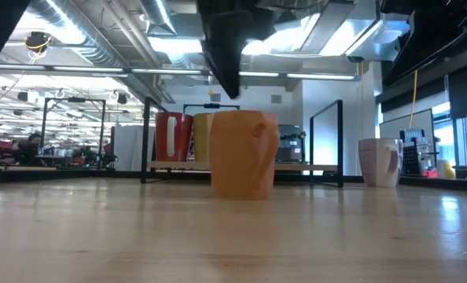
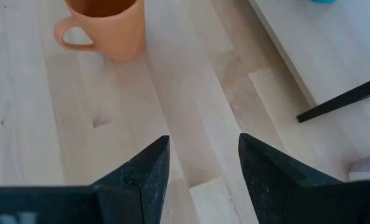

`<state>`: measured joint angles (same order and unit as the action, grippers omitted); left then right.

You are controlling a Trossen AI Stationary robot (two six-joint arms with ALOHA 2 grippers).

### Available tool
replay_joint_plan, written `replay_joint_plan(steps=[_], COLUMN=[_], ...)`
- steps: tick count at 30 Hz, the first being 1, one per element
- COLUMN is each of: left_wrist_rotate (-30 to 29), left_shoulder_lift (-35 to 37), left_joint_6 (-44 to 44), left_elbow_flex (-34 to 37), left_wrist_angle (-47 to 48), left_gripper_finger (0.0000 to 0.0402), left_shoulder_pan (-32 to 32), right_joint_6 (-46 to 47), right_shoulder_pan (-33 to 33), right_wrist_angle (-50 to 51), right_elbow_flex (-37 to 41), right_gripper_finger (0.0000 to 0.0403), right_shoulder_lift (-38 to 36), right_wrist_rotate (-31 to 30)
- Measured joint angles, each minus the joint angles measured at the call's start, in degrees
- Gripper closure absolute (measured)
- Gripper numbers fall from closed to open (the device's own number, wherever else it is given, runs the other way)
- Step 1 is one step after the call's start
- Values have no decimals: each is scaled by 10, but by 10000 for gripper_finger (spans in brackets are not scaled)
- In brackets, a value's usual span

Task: Place coffee mugs
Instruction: Adjust the mugs on the shelf

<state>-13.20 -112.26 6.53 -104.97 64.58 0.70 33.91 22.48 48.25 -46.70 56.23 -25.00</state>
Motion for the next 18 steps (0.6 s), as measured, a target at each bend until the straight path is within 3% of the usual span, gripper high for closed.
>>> replay_joint_plan(steps=[8,13,18], left_wrist_rotate=[-88,-99,-117], left_shoulder_lift=[63,64,64], left_joint_6=[4,35,39], left_elbow_flex=[51,92,116], left_wrist_angle=[12,4,-10], left_gripper_finger=[294,294,294], left_shoulder_pan=[81,158,190], right_joint_6=[-1,-4,-8], right_shoulder_pan=[0,0,0], right_wrist_angle=[15,17,17], right_elbow_flex=[0,0,0], right_gripper_finger=[223,223,223], right_shoulder_lift=[0,0,0], right_wrist_rotate=[-1,-5,-8])
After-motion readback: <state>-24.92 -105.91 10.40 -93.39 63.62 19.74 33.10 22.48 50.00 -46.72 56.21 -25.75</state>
